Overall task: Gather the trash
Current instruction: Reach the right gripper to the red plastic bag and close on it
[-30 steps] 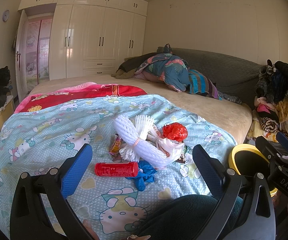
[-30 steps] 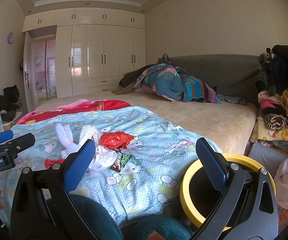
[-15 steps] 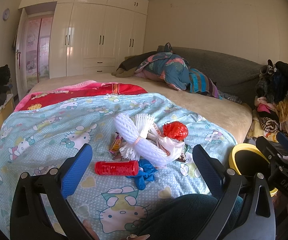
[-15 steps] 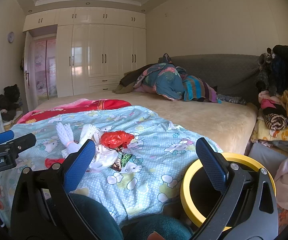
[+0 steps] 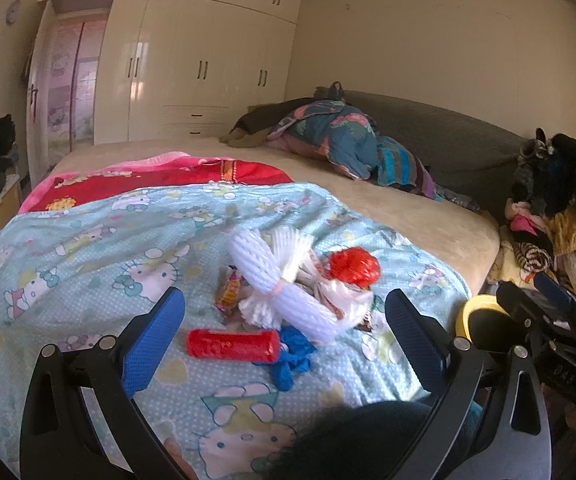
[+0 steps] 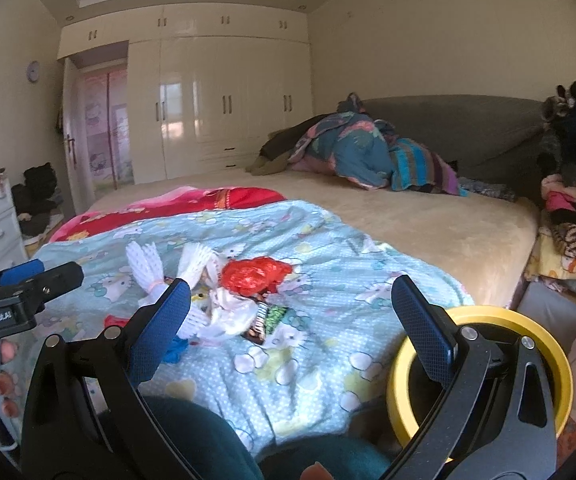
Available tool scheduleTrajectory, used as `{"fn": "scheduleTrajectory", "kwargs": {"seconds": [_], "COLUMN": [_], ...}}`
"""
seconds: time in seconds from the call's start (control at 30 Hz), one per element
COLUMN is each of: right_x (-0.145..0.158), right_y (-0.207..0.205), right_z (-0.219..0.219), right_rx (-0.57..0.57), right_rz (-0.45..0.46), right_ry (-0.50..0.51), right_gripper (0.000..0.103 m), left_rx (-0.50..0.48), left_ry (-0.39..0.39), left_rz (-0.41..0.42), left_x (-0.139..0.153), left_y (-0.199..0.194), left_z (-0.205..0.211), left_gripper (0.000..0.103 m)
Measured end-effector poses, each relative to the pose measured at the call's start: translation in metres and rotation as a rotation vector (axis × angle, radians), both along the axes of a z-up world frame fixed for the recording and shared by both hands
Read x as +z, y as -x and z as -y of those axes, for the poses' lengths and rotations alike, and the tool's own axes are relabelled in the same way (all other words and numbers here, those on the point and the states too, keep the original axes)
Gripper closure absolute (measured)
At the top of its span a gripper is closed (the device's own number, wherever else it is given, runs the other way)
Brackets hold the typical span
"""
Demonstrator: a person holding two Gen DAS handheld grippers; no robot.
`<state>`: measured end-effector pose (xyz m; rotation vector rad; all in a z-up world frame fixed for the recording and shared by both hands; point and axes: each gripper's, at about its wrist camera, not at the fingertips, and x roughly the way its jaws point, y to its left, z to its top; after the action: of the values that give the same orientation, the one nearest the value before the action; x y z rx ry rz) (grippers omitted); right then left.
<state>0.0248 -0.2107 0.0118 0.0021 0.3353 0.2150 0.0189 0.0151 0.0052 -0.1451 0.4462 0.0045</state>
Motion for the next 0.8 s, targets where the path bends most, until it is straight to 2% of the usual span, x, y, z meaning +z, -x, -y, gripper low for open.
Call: {"fn": "scheduleTrajectory", "kwargs": {"seconds": [0.3,0.53,0.6,0.7,0.8], "right_x": [-0.002,-0.011,-0.016,-0.027,-0.039], "right_y": [-0.048,-0.090,-0.103,-0.122,-0.140], "right_z": [-0.043,-0.059,-0.064,-0.068,-0.073], "right_rx": [0.088,0.109,0.116,0.123,0.138], "right_rz": [-0.065,-0.123,-0.153,-0.204,-0.269], "right_ry": [0.073,0.093,0.107,0.116,0.126], "right_gripper": [0.010,0.011,0.019,0.024,0.032], "left_rx": [0.100,0.119,0.103,0.074,0.058], "left_ry": [0.033,0.060,0.074,0.091,0.104], "left_rz": [-0.002,-0.066,-0.075,-0.085,-0.128], "left_x": [0.006,-0.004,-0.008,-0.014,-0.022], "left_y": [-0.031,-0.062,-0.071,-0.083,-0.099], "left_z": [-0.038,-0.057,-0.059,-0.058,-0.056], "left_gripper": [0.006,0.006,0.006,0.006,0.006]}}
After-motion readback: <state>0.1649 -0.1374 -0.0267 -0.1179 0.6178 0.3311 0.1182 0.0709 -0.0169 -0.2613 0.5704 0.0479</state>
